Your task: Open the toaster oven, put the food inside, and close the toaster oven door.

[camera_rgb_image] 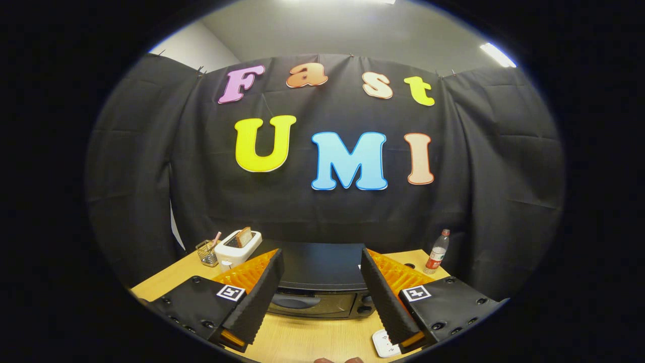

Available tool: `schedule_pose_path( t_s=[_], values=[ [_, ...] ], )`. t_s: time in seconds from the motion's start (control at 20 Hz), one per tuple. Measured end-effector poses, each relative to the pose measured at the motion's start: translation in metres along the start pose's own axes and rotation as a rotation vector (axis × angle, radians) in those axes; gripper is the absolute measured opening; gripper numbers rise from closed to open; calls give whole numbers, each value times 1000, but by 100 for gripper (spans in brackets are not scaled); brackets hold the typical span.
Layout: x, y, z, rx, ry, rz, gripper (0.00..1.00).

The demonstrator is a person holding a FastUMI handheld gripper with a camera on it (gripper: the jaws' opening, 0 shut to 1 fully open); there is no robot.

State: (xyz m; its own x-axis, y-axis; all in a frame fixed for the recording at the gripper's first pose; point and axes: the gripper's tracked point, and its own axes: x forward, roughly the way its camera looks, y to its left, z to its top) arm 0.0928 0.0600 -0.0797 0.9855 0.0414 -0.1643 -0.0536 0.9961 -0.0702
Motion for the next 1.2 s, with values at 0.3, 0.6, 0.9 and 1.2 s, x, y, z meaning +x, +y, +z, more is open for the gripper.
schedule_pose_path(
  t_s=[0.3,0.6,0.9,1.2],
  values=[
    [33,26,-43,5,88,35,97],
    [57,43,-78,-39,135,57,97],
    [80,48,-114,-23,217,42,98],
    [92,54,-134,7,289,45,98]
  ],
)
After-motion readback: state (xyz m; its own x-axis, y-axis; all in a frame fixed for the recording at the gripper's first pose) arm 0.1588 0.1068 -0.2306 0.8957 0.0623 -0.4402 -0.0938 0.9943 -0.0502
